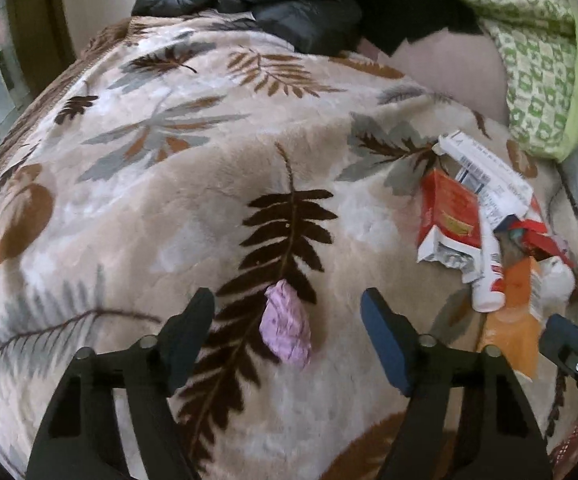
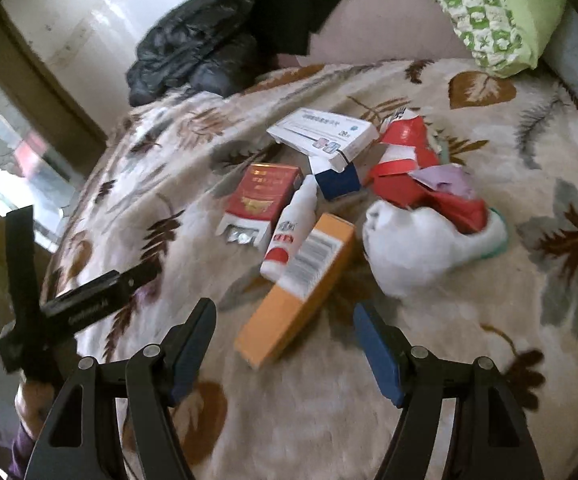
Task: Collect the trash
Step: 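Grasp the pink tissue with left tool while right tool approaches orange box, then grasp the orange box with the right tool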
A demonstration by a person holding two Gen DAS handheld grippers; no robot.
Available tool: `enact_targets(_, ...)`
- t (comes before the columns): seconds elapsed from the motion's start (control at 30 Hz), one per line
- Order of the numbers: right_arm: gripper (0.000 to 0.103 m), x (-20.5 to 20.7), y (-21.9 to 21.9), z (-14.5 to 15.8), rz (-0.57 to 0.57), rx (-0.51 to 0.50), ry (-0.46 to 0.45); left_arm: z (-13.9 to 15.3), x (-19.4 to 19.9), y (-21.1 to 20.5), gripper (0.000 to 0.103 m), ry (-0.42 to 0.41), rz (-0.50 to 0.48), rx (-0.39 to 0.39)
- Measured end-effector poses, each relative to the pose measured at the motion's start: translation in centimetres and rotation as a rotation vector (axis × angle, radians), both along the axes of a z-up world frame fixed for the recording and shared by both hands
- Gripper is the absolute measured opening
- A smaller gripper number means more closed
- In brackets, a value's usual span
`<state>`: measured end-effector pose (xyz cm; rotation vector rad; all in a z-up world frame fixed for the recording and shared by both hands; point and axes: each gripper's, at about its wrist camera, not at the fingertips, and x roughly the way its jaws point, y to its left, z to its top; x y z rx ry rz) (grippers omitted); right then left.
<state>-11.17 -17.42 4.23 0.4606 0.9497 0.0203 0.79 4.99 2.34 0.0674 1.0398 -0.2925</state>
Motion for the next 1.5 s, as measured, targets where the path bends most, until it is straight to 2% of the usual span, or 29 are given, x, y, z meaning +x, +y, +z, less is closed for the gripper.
enact_targets(0.03,0.075,0.7,0.2,-0.5,-0.005,-0.007,0.016,-0.4,0.3,-0.1,0.071,0.003,0.002,0.001)
enact_targets(0.07,0.075,1.3,0.4,-1.0,-0.007,-0.013,0.031,-0.7,0.5,-0.2,0.065,0.008,0.005,0.000)
enact_targets(0.1,0.075,1.7,0.4,-1.3,-0.007,-0.016,0.040,-1.2,0.7,-0.2,0.052,0.021,0.011,0.003)
enact_targets(0.13,0.075,2.0,0.5,-1.6,-0.004,-0.018,0.047,-1.3,0.6,-0.2,0.045,0.013,0.022,0.024)
enact_targets(0.17,0.069,2.2,0.5,-1.9,-0.001,-0.018,0.052,-1.3,0.4,-0.2,0.026,-0.004,0.032,0.049)
enact_targets(0.2,0.041,2.3,0.3,-2.1,-0.004,-0.011,0.051,-1.1,0.2,-0.2,0.020,-0.006,0.027,0.058)
enact_targets(0.23,0.032,2.4,0.2,-2.3,-0.002,-0.002,0.057,-0.9,-0.1,0.0,0.020,0.001,0.024,0.042)
enact_targets(0.4,0.025,0.7,-0.3,-1.7,0.007,0.037,0.034,1.2,-2.2,0.9,0.020,-0.034,0.037,0.048)
enact_targets(0.5,0.024,-0.9,-0.6,-0.9,0.012,0.050,0.018,2.6,-3.8,1.3,0.020,-0.050,0.033,0.033)
enact_targets(0.73,0.024,-5.3,-1.3,1.1,0.013,0.057,-0.025,6.9,-8.7,2.7,0.020,-0.094,0.014,-0.059)
enact_targets(0.87,0.024,-8.0,-1.4,2.3,0.017,0.037,-0.048,9.1,-11.3,2.7,0.020,-0.120,0.000,-0.090)
enact_targets(1.1,0.024,-13.0,-2.2,3.8,-0.005,-0.002,-0.085,11.8,-16.3,0.5,0.020,-0.212,-0.064,-0.041)
enact_targets(1.5,0.024,-21.7,-5.7,6.0,-0.111,-0.093,-0.144,15.2,-24.2,-6.6,0.020,-0.323,-0.281,-0.030)
